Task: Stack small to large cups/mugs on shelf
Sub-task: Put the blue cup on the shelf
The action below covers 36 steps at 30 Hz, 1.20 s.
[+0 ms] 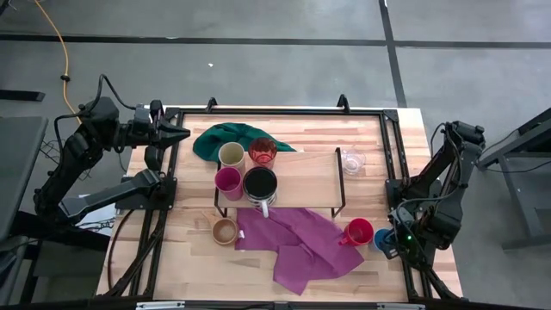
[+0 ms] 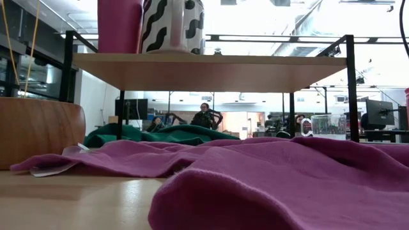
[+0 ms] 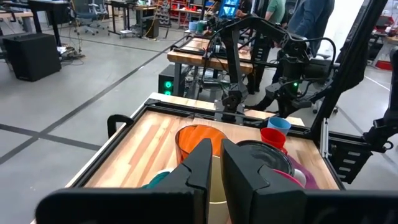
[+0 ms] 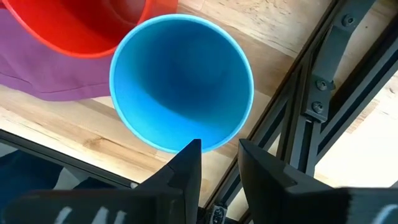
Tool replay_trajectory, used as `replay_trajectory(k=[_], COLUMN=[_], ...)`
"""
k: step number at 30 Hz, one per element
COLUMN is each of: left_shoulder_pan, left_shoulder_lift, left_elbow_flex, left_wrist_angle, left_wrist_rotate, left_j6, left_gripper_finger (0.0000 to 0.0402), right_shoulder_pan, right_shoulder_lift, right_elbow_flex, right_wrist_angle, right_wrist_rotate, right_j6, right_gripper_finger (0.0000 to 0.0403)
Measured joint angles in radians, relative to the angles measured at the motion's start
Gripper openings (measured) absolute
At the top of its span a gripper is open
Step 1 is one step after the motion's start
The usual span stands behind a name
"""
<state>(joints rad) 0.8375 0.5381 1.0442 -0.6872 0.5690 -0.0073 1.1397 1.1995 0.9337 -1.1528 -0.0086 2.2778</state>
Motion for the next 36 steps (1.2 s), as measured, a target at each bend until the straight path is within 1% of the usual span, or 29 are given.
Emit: replay_trajectory(k=[5,17,26,30,36], left_shoulder_pan=[0.000,0.000,0.000,0.000,0.000], left_shoulder_lift=[0.000,0.000,0.000,0.000,0.000], left_elbow_flex=[0.000,0.000,0.000,0.000,0.000], left_wrist_angle=[0.000,0.000,0.000,0.000,0.000], left_wrist_rotate=[0.000,0.000,0.000,0.000,0.000], left_j6=[0.001,0.003,0.003,0.003,0.003], left_gripper_finger=[0.0024,0.0024,0.0024,0.0024,0.0024], right_shoulder_pan=[0.000,-0.001,-0.001,-0.001,-0.001], right_shoulder_lift=[0.014,0.092,0.110,0.110,0.110], right_elbow_flex=[0.000,0.000,0.000,0.000,0.000], right_wrist_angle=[0.001,0.058,0.068,0.067,0.068], right_wrist_rotate=[0.000,-0.004,-0.008,-0.007,0.005], right_j6=[0.011,0.030,0.037,0.035,0.028], right_gripper_finger=[0.0096,0.0096,0.0095,0.0073,0.0014])
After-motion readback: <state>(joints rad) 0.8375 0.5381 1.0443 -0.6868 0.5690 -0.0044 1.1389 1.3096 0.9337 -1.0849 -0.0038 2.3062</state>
